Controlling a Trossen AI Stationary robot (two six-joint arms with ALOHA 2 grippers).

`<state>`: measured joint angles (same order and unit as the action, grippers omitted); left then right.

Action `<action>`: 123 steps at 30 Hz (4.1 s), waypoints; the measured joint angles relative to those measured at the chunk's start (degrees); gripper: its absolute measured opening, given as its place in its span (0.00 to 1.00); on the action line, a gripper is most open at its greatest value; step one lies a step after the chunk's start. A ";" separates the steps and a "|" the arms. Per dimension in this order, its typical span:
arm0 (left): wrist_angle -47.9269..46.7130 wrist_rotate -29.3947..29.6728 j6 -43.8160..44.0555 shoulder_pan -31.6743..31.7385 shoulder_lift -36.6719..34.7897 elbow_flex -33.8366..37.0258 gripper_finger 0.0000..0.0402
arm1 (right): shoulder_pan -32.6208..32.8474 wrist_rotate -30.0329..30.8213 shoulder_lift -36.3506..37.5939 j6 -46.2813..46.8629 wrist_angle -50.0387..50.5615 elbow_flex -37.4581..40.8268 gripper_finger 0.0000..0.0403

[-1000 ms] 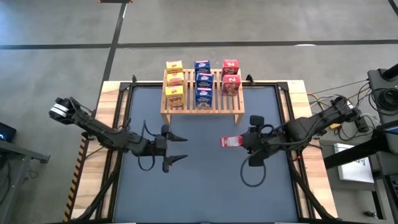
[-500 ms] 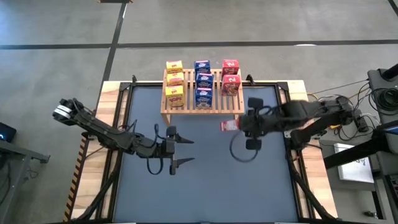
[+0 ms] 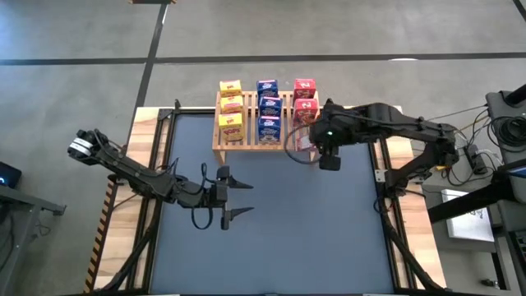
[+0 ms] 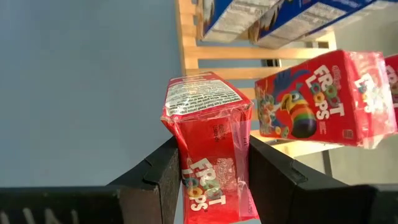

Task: Stack cereal on shelf
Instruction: Put the red cereal box aligned with the other red cereal box on the shelf

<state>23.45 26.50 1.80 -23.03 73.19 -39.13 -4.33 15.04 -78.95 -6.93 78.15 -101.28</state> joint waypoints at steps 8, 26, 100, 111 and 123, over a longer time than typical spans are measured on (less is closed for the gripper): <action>0.03 0.00 0.24 0.00 -0.19 0.23 0.70 | -3.41 -0.02 -3.95 -2.42 1.01 -1.60 0.37; -0.43 -0.02 0.46 0.00 -0.19 0.27 0.70 | -5.29 -0.05 -6.79 -6.15 1.03 -5.03 0.43; -3.29 -0.07 -0.47 -0.54 -5.40 -1.17 0.70 | -8.47 -3.27 -9.02 -8.59 -0.63 -6.29 0.46; -20.88 5.87 -1.80 -0.59 -28.62 0.44 0.70 | -8.82 -3.49 -9.02 -7.67 -0.43 -6.29 0.46; -17.11 10.51 -3.89 -0.50 -56.21 19.90 0.69 | -8.82 -3.69 -8.97 -7.13 -0.39 -6.29 0.46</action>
<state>6.34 37.01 -2.09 -23.53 16.98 -19.22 -13.15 11.35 -87.92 -14.06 77.76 -107.57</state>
